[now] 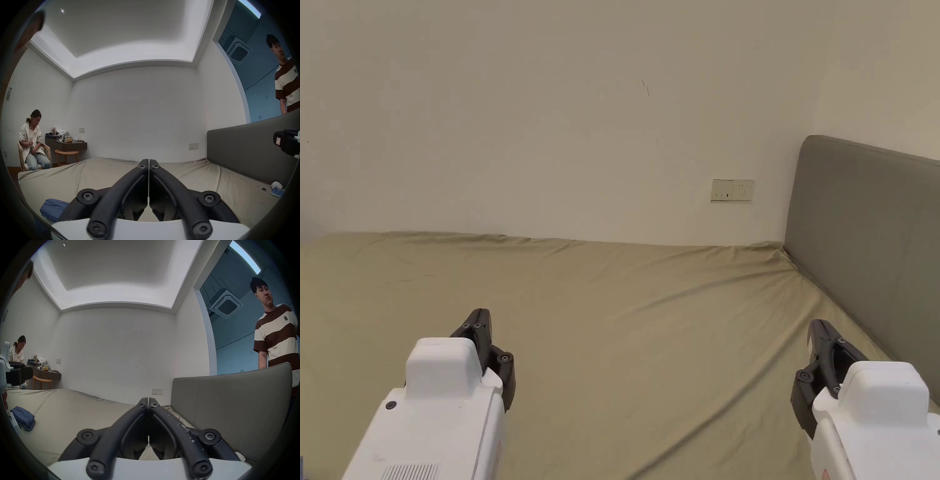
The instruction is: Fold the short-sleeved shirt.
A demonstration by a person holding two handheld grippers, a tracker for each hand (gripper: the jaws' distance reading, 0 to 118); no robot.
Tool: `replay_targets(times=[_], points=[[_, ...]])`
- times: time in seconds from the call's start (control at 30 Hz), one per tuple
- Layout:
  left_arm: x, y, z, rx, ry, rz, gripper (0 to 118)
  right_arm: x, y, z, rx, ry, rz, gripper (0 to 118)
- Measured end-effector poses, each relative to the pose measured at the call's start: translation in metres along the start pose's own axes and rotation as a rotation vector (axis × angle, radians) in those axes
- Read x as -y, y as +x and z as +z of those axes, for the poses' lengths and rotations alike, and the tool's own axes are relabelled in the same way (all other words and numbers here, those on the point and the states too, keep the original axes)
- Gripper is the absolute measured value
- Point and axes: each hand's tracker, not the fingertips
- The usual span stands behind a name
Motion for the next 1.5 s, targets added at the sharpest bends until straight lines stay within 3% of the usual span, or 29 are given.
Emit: replay_targets(times=[0.03,0.13,0.17,0.23,0.33,0.4,0.47,0.53,0.57,1.5], points=[[0.0002,-0.0003,-0.0003,0.001,0.002,0.008,3,0.0002,0.0000,-0.0003,0.007,-0.001,-0.008,2],[0.0008,-0.0014,-0.0013,0.003,-0.007,0.018,34,0.0020,0.0017,-0.0023,0.026,-0.014,-0.023,17],[0.0015,-0.0013,-0.0020,0.002,-0.012,0.016,57,0.0028,0.0027,-0.0032,0.018,-0.020,-0.027,33],[0.0029,-0.0017,-0.0027,0.006,-0.020,0.020,81,0.0042,0.0028,-0.0039,0.017,-0.032,-0.027,65],[0.0046,-0.0016,-0.0022,0.013,-0.023,0.032,85,0.0063,0.0014,-0.0052,0.014,-0.039,-0.023,78],[0.0054,-0.0006,-0.0008,0.016,-0.021,0.030,95,0.0071,0.0009,-0.0054,-0.008,-0.033,-0.032,100],[0.0057,0.0000,-0.0008,0.017,-0.022,0.030,99,0.0067,-0.0006,-0.0056,-0.005,-0.033,-0.030,104],[0.0056,-0.0006,-0.0016,0.018,-0.025,0.031,116,0.0061,-0.0022,-0.0057,0.001,-0.030,-0.030,114],[0.0059,-0.0008,0.0000,0.018,-0.022,0.032,118,0.0055,-0.0024,-0.0062,0.000,-0.035,-0.033,118],[0.0035,0.0000,0.0010,-0.003,-0.006,0.027,118,0.0047,-0.0053,-0.0077,-0.016,-0.038,-0.025,118]])
